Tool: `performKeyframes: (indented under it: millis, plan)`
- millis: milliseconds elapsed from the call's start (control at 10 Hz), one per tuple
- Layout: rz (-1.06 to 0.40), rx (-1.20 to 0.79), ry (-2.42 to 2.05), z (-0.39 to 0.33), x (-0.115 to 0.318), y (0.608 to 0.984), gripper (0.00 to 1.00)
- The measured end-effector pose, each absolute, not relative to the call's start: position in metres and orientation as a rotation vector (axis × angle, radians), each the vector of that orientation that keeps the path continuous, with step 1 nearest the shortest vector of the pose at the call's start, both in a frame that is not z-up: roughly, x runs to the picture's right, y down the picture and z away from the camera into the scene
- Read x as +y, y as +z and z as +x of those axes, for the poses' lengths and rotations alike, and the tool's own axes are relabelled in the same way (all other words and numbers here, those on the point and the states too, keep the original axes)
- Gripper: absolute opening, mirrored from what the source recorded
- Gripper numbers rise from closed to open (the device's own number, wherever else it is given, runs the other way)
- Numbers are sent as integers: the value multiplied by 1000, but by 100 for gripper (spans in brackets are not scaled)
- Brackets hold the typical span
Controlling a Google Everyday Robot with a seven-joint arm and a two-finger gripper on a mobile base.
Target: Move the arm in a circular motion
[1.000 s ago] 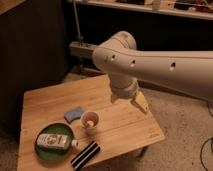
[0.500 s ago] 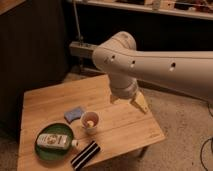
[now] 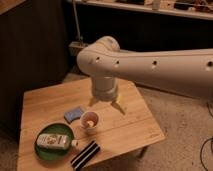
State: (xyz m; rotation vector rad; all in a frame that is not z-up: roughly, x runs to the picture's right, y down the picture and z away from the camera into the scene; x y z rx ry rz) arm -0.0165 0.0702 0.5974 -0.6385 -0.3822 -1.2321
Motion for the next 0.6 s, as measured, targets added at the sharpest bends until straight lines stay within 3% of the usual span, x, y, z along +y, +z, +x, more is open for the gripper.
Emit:
performKeyframes:
  millis: [400,600]
  plan:
    - [-548,-381,-1292,-87,38,653,80]
    - [-551,-328,-1274,-84,17,686,80]
